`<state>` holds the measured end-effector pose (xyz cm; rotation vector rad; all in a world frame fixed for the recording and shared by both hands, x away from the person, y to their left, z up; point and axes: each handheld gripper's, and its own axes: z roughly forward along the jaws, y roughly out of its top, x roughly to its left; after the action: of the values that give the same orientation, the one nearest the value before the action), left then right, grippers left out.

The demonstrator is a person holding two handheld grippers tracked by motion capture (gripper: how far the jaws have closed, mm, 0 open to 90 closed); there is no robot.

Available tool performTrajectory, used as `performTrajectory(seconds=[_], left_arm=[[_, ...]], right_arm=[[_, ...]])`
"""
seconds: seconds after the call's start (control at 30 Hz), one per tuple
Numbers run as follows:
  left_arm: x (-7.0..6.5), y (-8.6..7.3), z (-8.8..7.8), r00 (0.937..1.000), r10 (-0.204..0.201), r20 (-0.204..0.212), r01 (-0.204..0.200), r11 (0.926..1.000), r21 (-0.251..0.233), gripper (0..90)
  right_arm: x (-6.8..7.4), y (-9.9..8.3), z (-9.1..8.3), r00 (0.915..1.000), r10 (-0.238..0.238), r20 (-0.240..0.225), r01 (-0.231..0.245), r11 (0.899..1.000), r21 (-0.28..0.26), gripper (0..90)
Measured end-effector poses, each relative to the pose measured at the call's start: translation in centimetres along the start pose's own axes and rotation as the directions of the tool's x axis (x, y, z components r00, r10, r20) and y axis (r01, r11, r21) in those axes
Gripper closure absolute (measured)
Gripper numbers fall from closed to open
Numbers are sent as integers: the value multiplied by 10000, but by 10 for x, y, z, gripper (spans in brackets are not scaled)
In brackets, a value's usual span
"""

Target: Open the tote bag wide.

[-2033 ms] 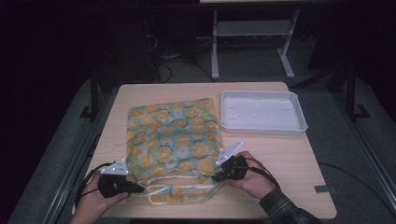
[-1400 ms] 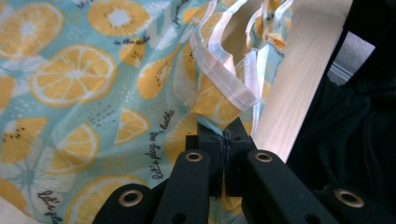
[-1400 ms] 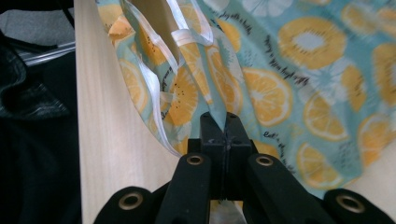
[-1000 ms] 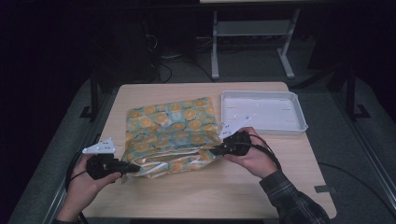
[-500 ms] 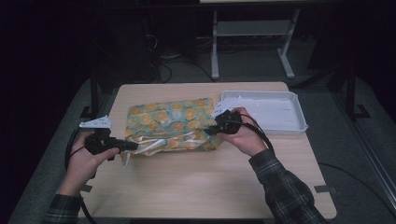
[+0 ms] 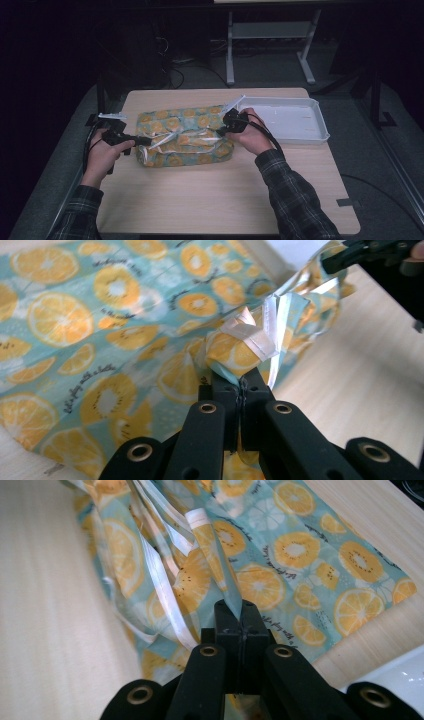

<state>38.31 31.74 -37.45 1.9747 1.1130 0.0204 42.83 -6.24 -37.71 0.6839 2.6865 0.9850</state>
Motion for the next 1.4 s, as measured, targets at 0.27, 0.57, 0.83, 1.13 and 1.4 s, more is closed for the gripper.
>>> performTrajectory(seconds=[0.27,0.57,0.83,1.13,1.4], left_arm=[[19,0,21,9972,-538,-528,569,9967,585,889],[34,-5,47,9916,-852,-968,993,9835,1512,889],[35,-15,51,9919,-1035,-733,1156,9754,1878,891],[17,-28,39,9968,-638,-480,727,9738,2153,891],[-4,-41,30,9992,-342,-191,376,9734,2261,888]], right_arm=[[-9,-2,27,9994,218,286,-228,9992,326,896],[-15,-8,49,9991,133,415,-162,9973,722,895],[-15,-15,60,9993,363,83,-369,9953,896,895],[-2,-23,54,9993,21,-360,16,9948,1014,895],[13,-35,41,9975,-340,-618,409,9927,1139,894]])
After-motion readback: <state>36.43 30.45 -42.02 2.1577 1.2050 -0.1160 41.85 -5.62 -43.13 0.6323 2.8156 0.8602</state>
